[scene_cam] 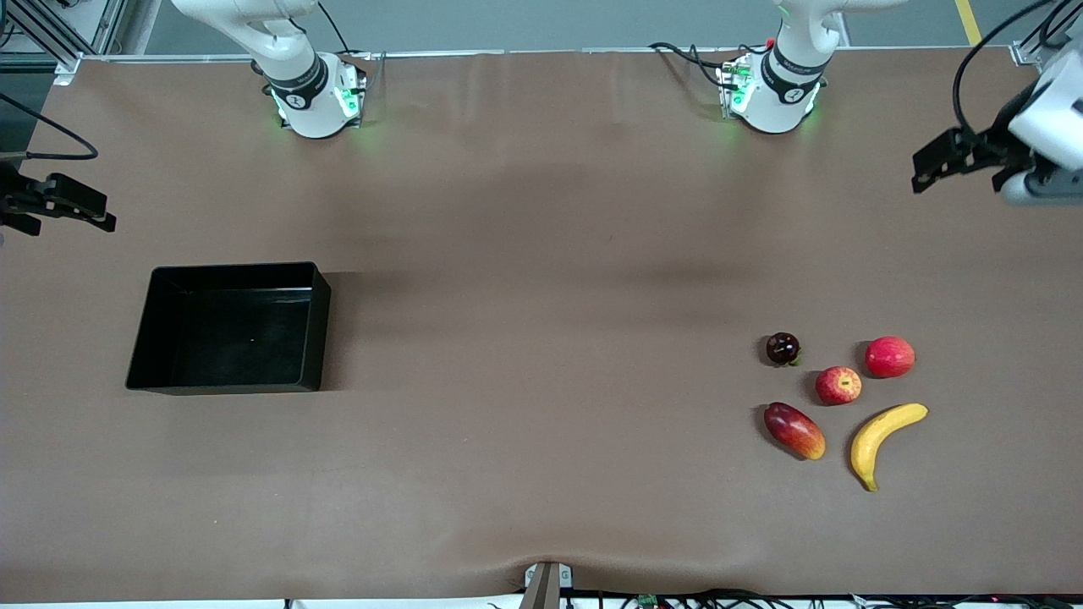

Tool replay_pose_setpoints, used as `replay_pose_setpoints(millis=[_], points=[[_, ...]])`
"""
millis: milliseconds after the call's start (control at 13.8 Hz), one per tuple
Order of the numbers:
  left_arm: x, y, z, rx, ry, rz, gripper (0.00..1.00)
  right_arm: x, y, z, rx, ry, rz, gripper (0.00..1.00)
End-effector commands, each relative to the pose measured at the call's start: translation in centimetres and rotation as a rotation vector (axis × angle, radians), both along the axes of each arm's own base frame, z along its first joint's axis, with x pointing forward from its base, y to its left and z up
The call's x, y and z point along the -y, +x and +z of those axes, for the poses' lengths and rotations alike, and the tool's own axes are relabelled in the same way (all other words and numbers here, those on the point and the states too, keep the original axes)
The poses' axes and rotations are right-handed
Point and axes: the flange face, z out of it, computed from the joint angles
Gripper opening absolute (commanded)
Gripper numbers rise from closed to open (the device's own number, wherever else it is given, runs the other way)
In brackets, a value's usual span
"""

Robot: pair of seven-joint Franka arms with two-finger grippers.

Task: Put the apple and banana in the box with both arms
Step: 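Move the left gripper toward the small red-yellow apple, then grasp the red-yellow apple with the left gripper while the right gripper reaches the box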

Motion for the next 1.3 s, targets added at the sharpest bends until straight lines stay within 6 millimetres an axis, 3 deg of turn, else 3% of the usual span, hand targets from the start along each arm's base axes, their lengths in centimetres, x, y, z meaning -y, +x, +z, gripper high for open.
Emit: replay_pose_setpoints(millis=[0, 362, 652, 941, 1086, 1231], points=[[-2.2, 3.8, -3.7, 0.013, 0.035, 0.031, 1.00, 0.3, 0.3, 0.2, -0.005, 0.000, -0.019, 1.00], [-6.1, 9.6, -12.9, 0.047, 0.018, 0.090, 1.00, 0.7, 0.3, 0.0, -0.008, 0.002, -0.026, 1.00], [-5.6, 12.1, -19.2, 0.034, 0.004, 0.054, 1.00, 0.9, 0.3, 0.0, -0.008, 0.002, -0.029, 1.00], [-6.0, 14.3, -28.3, 0.009, -0.011, 0.051, 1.00, 1.3, 0.6, -0.5, -0.013, 0.000, -0.035, 1.00], [-5.8, 15.2, -31.9, 0.027, -0.016, 0.033, 1.00, 1.9, 1.4, -1.9, -0.031, -0.004, -0.043, 1.00], [-5.9, 15.8, -34.5, 0.053, -0.020, 0.012, 1.00, 2.4, 3.1, -5.2, -0.084, -0.023, -0.043, 1.00]])
